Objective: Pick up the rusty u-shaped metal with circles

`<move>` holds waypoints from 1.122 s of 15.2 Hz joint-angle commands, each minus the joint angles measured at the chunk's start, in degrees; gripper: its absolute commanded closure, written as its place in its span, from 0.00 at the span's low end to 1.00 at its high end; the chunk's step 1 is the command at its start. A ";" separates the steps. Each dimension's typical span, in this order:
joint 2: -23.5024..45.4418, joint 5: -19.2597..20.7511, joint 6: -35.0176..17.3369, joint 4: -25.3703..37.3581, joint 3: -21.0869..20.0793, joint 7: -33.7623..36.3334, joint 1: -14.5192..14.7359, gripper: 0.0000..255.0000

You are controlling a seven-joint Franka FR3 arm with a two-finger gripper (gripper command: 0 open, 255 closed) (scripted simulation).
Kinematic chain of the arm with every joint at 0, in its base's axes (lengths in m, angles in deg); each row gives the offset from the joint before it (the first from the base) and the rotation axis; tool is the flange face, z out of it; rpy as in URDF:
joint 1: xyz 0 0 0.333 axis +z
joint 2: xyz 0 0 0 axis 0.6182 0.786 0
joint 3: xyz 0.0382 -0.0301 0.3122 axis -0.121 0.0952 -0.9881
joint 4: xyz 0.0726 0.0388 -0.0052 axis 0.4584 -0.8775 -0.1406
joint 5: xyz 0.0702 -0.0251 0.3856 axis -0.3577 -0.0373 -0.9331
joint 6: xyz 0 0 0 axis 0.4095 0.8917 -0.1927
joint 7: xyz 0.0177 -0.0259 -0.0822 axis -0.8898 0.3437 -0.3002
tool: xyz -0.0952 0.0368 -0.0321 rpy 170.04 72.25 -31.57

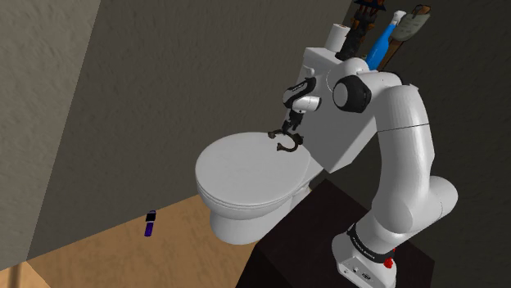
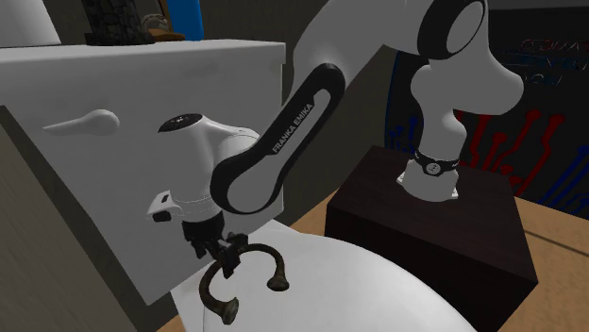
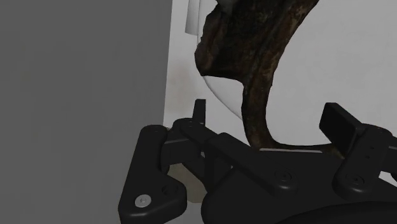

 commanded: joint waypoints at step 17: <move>-2.74 0.74 2.03 -1.20 0.86 0.42 0.13 1.00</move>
